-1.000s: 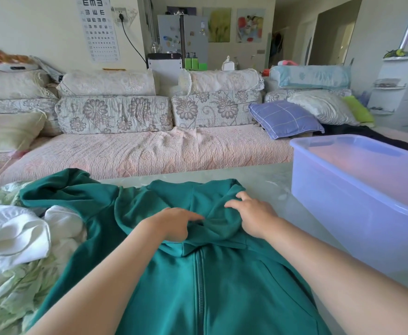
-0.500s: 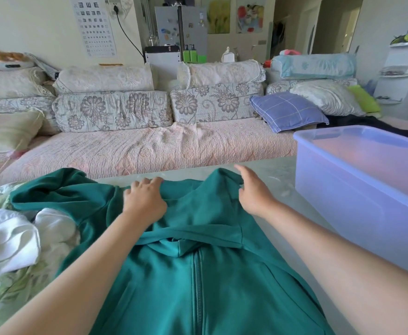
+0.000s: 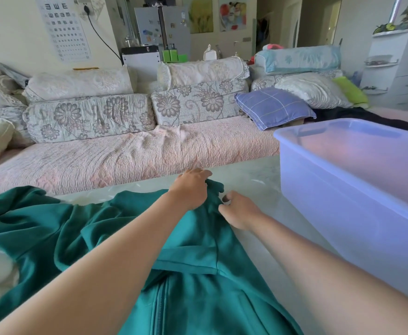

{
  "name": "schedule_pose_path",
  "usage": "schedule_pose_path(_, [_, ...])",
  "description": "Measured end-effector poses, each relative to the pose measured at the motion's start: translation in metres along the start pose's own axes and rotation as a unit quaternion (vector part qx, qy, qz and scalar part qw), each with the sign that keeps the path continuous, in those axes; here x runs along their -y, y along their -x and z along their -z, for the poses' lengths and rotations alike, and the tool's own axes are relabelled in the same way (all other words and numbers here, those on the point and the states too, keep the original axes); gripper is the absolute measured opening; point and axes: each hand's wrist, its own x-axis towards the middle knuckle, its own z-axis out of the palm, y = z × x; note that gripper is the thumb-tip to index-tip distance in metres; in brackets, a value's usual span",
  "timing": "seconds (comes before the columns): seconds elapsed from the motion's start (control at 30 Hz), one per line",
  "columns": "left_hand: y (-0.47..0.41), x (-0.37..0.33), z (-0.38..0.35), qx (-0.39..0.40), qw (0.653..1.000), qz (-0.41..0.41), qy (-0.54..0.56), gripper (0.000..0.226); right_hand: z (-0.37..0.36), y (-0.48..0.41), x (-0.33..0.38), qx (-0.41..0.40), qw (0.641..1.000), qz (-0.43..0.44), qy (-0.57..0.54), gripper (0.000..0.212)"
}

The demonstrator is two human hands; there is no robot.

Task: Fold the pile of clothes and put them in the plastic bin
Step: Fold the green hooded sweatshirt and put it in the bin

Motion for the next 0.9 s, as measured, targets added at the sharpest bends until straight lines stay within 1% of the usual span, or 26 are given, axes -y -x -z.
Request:
schedule_pose_path(0.03, [-0.013,-0.004,-0.001,0.017,1.0,0.004,-0.008,0.046,0.001,-0.002,-0.003,0.013,1.0,-0.003,-0.024,0.033])
schedule_pose_path(0.1, [-0.032,-0.013,-0.004,0.061,0.996,0.009,-0.07,0.043,0.004,-0.005,-0.009,0.032,0.997,-0.01,-0.064,0.042])
schedule_pose_path(0.17, [-0.046,-0.019,-0.01,0.106,0.982,0.013,-0.155,0.038,0.005,-0.007,-0.015,0.052,0.996,-0.012,-0.065,0.061])
schedule_pose_path(0.2, [-0.055,-0.019,-0.014,0.114,0.976,0.019,-0.185,0.035,0.004,-0.009,-0.018,0.054,0.997,-0.008,-0.052,0.073])
schedule_pose_path(0.23, [-0.064,-0.018,-0.018,0.105,0.976,0.032,-0.19,0.031,0.003,-0.01,-0.02,0.053,0.998,-0.003,-0.036,0.081])
schedule_pose_path(0.27, [-0.071,-0.016,-0.017,0.084,0.983,0.058,-0.155,0.029,0.002,-0.012,-0.021,0.051,0.998,0.004,-0.029,0.085])
schedule_pose_path(0.3, [-0.078,-0.015,-0.015,0.062,0.99,0.101,-0.083,0.03,0.0,-0.014,-0.023,0.053,0.998,0.005,-0.031,0.087])
schedule_pose_path(0.33, [-0.084,-0.016,-0.01,0.037,0.986,0.157,0.039,0.032,-0.001,-0.016,-0.025,0.056,0.997,0.009,-0.043,0.088])
schedule_pose_path(0.37, [-0.091,-0.015,-0.003,0.011,0.962,0.207,0.179,0.032,-0.001,-0.02,-0.027,0.055,0.997,0.008,-0.057,0.086])
schedule_pose_path(0.4, [-0.095,-0.013,0.003,-0.021,0.922,0.249,0.297,0.031,0.002,-0.024,-0.028,0.046,0.996,0.004,-0.07,0.081])
schedule_pose_path(0.43, [-0.099,-0.008,0.007,-0.042,0.893,0.276,0.354,0.03,0.007,-0.027,-0.029,0.035,0.997,-0.001,-0.076,0.076])
schedule_pose_path(0.47, [-0.102,-0.002,0.007,-0.055,0.88,0.291,0.372,0.029,0.013,-0.029,-0.029,0.027,0.997,-0.008,-0.071,0.07])
schedule_pose_path(0.5, [-0.101,0.002,0.005,-0.062,0.883,0.294,0.362,0.027,0.019,-0.029,-0.029,0.024,0.998,-0.018,-0.055,0.065])
schedule_pose_path(0.53, [-0.097,0.004,0.002,-0.066,0.894,0.285,0.34,0.024,0.023,-0.028,-0.029,0.022,0.999,-0.033,-0.035,0.062])
schedule_pose_path(0.57, [-0.094,0.006,-0.004,-0.076,0.908,0.262,0.319,0.024,0.026,-0.026,-0.03,0.019,0.999,-0.049,-0.015,0.057])
schedule_pose_path(0.6, [-0.091,0.006,-0.009,-0.079,0.911,0.234,0.331,0.026,0.027,-0.023,-0.031,0.011,0.998,-0.06,-0.003,0.051])
schedule_pose_path(0.63, [-0.088,0.006,-0.013,-0.06,0.916,0.203,0.341,0.03,0.026,-0.02,-0.032,0.007,0.998,-0.066,0.0,0.042])
schedule_pose_path(0.67, [-0.084,0.006,-0.016,-0.025,0.937,0.165,0.308,0.032,0.025,-0.016,-0.031,-0.001,0.998,-0.057,-0.004,0.033])
schedule_pose_path(0.7, [-0.081,0.006,-0.018,0.028,0.965,0.125,0.228,0.032,0.023,-0.014,-0.029,-0.012,0.999,-0.044,-0.012,0.024])
schedule_pose_path(0.73, [-0.08,0.007,-0.02,0.075,0.984,0.091,0.136,0.029,0.021,-0.011,-0.027,-0.021,0.999,-0.032,-0.015,0.016])
schedule_pose_path(0.77, [-0.081,0.009,-0.023,0.093,0.99,0.083,0.07,0.023,0.02,-0.009,-0.024,-0.019,1.0,-0.021,-0.014,0.015])
schedule_pose_path(0.8, [-0.082,0.009,-0.024,0.087,0.992,0.079,0.042,0.021,0.019,-0.007,-0.021,-0.002,1.0,-0.009,-0.007,0.025])
schedule_pose_path(0.83, [-0.083,0.008,-0.025,0.056,0.992,0.086,0.071,0.028,0.018,-0.005,-0.017,0.019,1.0,0.004,0.02,0.034])
schedule_pose_path(0.87, [-0.084,0.007,-0.025,0.018,0.986,0.102,0.134,0.036,0.015,-0.006,-0.016,0.043,0.997,0.011,0.061,0.037])
schedule_pose_path(0.9, [-0.083,0.005,-0.025,-0.031,0.972,0.12,0.199,0.039,0.013,-0.006,-0.014,0.064,0.993,0.015,0.095,0.037])
